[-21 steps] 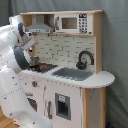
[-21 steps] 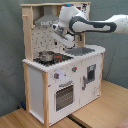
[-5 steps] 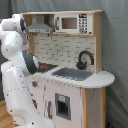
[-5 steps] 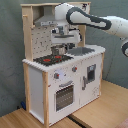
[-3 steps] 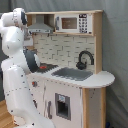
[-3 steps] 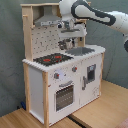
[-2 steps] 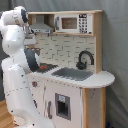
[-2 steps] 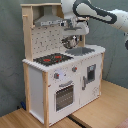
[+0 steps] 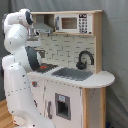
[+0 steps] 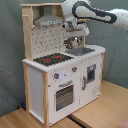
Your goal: Play with the kitchen
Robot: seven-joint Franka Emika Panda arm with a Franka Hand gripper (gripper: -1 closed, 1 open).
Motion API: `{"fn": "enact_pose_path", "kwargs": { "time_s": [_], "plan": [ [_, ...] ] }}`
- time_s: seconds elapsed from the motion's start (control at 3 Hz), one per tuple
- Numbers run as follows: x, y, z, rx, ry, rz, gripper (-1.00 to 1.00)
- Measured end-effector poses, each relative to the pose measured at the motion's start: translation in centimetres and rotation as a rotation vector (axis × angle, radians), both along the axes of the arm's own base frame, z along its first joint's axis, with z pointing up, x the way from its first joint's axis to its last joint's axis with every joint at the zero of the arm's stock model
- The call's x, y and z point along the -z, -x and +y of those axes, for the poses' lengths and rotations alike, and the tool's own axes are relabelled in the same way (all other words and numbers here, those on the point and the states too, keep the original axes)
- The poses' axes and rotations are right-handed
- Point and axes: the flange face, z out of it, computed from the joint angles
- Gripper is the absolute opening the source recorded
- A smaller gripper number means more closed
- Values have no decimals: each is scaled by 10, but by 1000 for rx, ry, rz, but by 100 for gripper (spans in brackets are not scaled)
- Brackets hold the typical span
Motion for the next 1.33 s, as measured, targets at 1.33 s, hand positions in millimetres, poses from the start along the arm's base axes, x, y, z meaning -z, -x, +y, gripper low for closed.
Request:
{"fn": "enact_pose_path", "kwargs": {
  "time_s": [1.33],
  "plan": [
    [32, 6, -26, -16, -15, 3, -100]
  ]
}}
